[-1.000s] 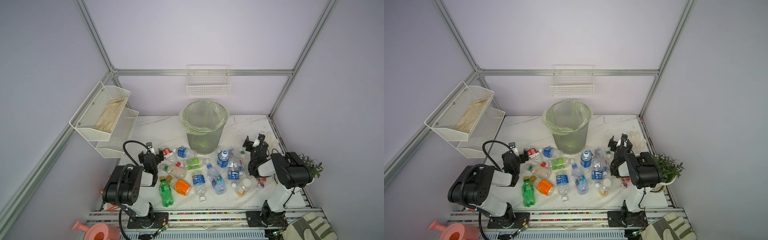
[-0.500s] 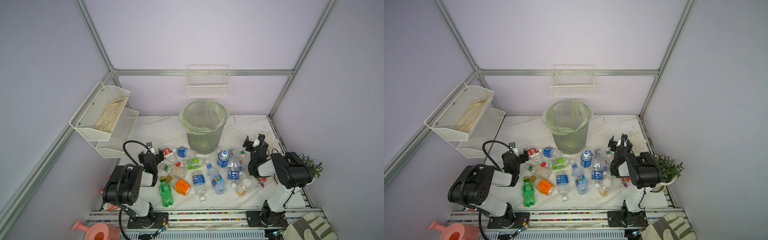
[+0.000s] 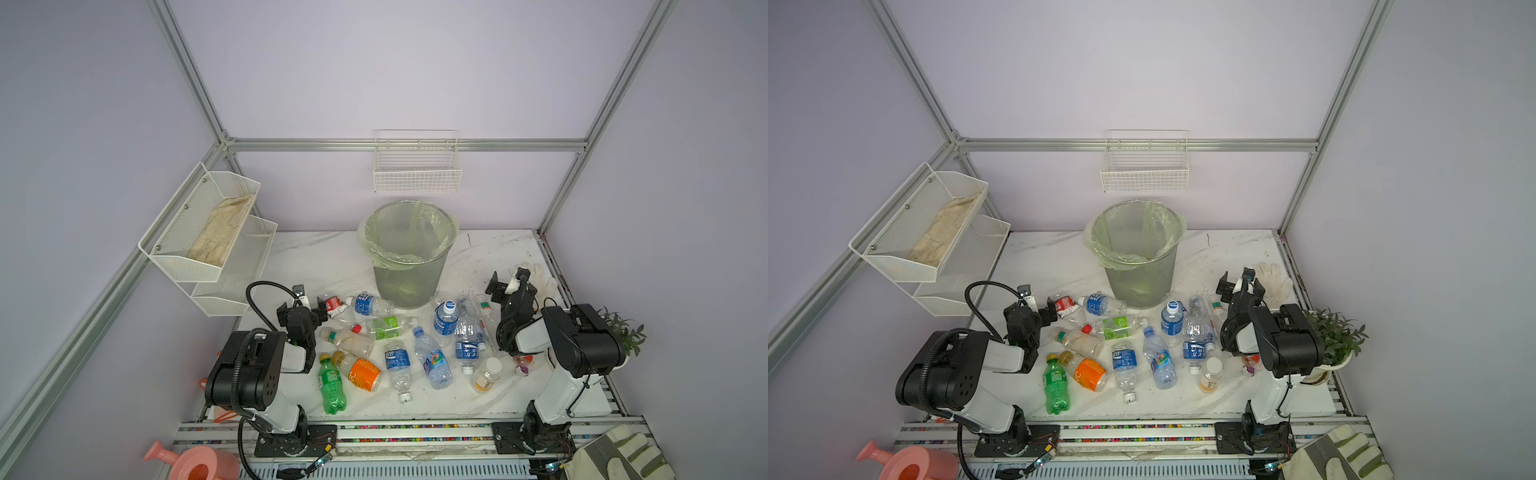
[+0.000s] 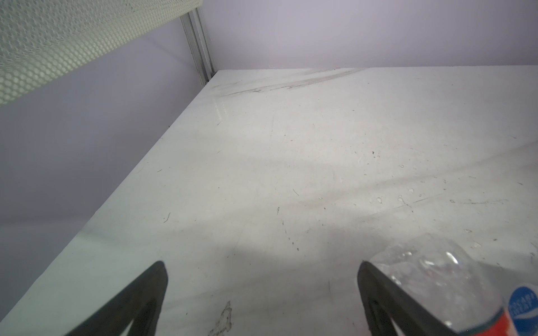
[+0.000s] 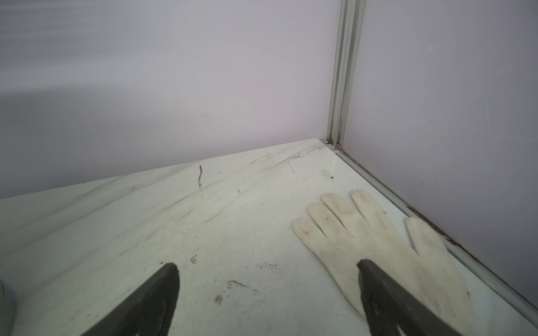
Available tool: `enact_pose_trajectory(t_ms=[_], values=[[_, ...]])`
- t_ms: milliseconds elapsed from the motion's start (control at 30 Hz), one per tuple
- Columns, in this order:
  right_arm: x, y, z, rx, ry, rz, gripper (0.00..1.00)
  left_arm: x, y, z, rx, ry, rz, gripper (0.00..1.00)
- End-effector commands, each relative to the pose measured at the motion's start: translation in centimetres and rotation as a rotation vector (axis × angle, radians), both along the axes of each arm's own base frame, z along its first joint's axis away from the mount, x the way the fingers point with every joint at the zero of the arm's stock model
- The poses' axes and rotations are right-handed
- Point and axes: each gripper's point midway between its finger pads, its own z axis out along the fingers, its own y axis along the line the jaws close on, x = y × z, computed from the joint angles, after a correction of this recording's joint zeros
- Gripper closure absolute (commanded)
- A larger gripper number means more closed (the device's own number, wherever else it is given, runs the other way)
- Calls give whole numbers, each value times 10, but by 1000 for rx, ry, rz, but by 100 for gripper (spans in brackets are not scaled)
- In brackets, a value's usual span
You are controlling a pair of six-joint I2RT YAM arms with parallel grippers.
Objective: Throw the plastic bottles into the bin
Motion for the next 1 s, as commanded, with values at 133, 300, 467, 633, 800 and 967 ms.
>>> enact_pose_trajectory(t_ms=[133, 300, 467, 633, 800, 967], values=[[1, 1, 10, -5, -32, 0, 3, 19, 1, 32, -11, -102, 4, 0], [1, 1, 10, -5, -31, -1, 3, 18, 1, 32, -11, -102, 5, 0], [1, 1, 10, -6, -33, -1, 3, 19, 2, 31, -22, -87, 13, 0], [1, 1, 9, -7, -28, 5, 3, 20, 2, 29, -28, -73, 17, 0], [-1, -3, 16, -6, -54, -23, 3, 19, 6, 40, -13, -79, 38, 0], [-17, -19, 89, 33, -106, -129, 3, 23, 1, 87, 24, -61, 14, 0]])
